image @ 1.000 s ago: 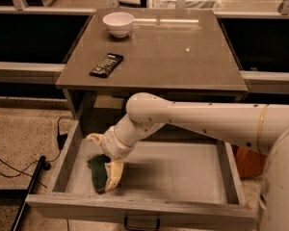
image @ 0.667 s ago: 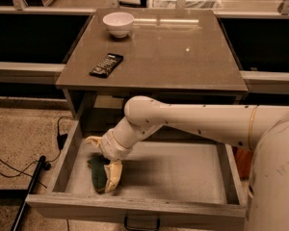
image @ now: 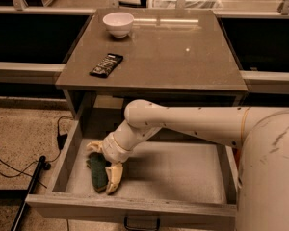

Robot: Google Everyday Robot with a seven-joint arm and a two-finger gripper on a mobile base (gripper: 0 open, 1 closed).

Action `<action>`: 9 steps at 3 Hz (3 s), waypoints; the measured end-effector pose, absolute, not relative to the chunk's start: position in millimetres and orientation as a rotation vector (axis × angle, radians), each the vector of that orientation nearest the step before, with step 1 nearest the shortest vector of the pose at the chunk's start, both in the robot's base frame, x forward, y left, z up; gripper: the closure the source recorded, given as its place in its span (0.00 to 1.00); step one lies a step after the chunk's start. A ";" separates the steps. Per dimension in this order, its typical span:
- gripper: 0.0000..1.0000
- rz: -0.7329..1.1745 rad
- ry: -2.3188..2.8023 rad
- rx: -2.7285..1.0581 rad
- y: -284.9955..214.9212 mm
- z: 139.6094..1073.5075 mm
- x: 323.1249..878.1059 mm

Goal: Pick sponge from top drawer and place on counter

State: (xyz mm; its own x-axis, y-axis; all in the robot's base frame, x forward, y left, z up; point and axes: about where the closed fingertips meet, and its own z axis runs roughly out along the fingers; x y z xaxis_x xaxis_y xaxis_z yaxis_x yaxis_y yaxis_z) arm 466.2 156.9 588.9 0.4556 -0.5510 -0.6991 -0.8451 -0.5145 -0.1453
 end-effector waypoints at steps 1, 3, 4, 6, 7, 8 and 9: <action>0.36 0.820 1.178 -2.239 154.0 582.6 467.4; 0.83 0.841 1.177 -2.154 137.5 626.0 479.0; 1.00 0.838 1.230 -2.007 85.1 686.1 505.7; 1.00 0.662 1.290 -1.911 -21.8 810.8 563.8; 1.00 0.588 1.359 -1.895 -48.3 855.0 594.3; 0.82 0.611 1.512 -1.782 -60.4 866.5 641.5; 0.59 0.612 1.707 -1.626 -58.9 865.2 683.0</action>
Offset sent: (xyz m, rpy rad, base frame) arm 0.0143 -0.0171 0.0152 0.0453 0.0390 -0.0489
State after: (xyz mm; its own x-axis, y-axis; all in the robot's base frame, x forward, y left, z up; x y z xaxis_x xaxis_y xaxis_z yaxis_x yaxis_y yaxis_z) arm 683.0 -58.9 865.2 0.0236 -0.6611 -0.7500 -0.9870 0.1039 -0.1227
